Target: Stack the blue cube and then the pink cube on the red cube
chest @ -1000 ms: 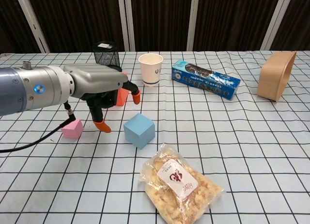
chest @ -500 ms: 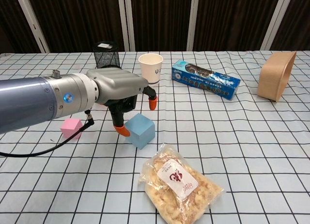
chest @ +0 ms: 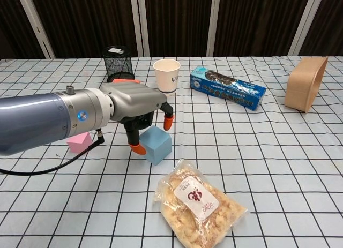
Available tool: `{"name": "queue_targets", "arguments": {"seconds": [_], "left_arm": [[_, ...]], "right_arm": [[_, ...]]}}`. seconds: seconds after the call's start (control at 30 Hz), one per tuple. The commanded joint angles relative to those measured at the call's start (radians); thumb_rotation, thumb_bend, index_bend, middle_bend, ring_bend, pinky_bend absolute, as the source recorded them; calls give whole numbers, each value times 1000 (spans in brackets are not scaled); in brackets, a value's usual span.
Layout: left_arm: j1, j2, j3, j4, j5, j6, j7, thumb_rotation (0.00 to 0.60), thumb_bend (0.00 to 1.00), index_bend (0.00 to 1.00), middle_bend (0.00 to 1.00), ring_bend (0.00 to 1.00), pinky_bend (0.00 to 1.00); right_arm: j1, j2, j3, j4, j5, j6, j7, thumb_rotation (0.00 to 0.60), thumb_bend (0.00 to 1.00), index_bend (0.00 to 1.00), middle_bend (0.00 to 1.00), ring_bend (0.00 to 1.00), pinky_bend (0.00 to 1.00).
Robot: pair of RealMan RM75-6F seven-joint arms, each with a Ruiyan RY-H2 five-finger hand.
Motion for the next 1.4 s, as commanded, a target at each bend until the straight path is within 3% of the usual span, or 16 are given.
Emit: {"name": "queue_targets", "arguments": {"seconds": [0.03,1.4], "left_arm": [[-4,-6,1,5,4,-3,-5,600,208,362,900,689,673],[-16,-3,14,19,16,12,-12,600,256,405,898,688,673]], "right_arm": [[0,0,1,0,2,-2,1,600,108,0,0,0,127],[6,2,-3,-5,2,-16,3,600,108,0,0,0,127]]}}
